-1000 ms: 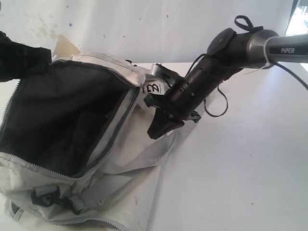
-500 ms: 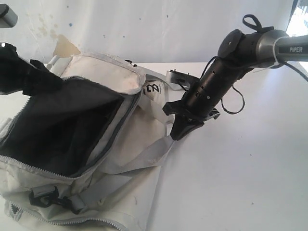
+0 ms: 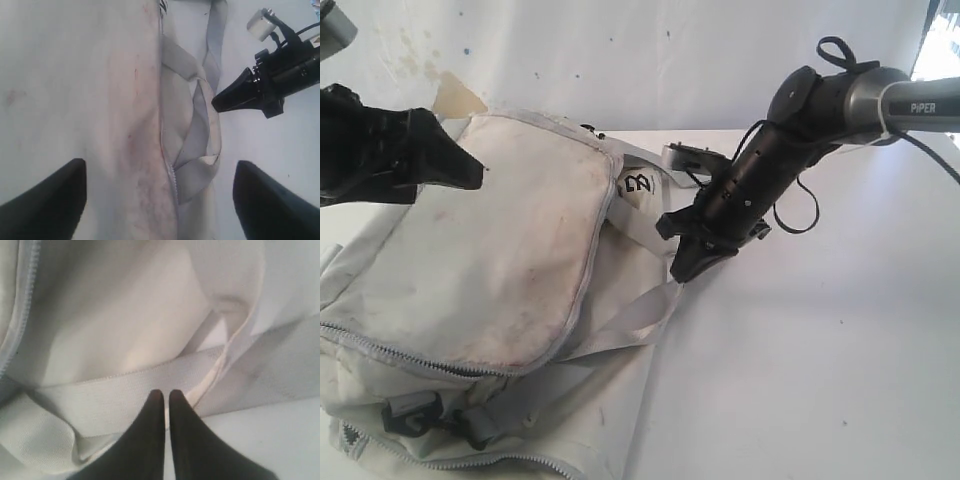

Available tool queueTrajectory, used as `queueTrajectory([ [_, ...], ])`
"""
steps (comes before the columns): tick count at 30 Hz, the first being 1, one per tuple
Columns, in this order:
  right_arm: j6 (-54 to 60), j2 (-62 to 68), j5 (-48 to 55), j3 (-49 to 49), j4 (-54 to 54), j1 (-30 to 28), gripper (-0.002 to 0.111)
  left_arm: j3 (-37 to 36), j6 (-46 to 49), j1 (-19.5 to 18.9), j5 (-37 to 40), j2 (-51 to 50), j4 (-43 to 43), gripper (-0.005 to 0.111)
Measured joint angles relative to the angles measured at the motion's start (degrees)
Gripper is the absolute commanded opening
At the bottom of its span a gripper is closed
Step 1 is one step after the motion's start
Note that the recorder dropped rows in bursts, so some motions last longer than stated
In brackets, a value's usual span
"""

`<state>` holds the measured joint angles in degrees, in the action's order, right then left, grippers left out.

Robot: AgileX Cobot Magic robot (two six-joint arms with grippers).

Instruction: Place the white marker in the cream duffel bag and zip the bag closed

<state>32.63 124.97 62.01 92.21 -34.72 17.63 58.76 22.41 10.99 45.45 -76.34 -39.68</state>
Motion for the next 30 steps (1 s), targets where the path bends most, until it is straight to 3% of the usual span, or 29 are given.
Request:
queueTrajectory([
  [4, -0.3, 0.0, -3.4, 1.2, -0.1, 0.0, 0.013, 1.6, -8.3, 0.0, -2.3, 0.0, 10.2, 0.081],
  [7, -0.4, 0.0, -5.8, 2.2, -0.4, 0.0, 0.029, 1.6, -13.6, 0.0, -4.8, -0.3, 18.7, 0.073],
  [10, -0.2, 0.0, -8.8, 3.1, -0.4, 0.0, 0.051, 1.6, -16.3, 0.0, -6.3, -1.9, 22.3, 0.075],
  [12, 0.1, 0.0, -11.8, 3.6, -0.4, 0.0, 0.057, 1.6, -16.8, 0.0, -6.9, -3.3, 23.0, 0.076],
  [18, 1.3, 0.0, -12.9, 5.6, -2.6, 0.0, 0.042, 1.7, -17.7, -0.5, -7.1, -9.1, 25.2, 0.076],
  [21, 2.9, 0.0, -11.7, 8.3, -3.6, 0.0, 0.043, 3.7, -18.1, -2.4, -5.9, -11.1, 26.3, 0.076],
  [26, 7.9, 0.0, -14.7, 11.5, -7.9, 0.0, 0.062, 4.4, -18.3, -4.9, -5.4, -11.2, 26.6, 0.076],
  [30, 24.7, 0.9, -18.0, 11.8, -24.0, 0.3, 0.063, 4.4, -18.3, -5.1, -3.7, -12.5, 24.0, 0.076],
])
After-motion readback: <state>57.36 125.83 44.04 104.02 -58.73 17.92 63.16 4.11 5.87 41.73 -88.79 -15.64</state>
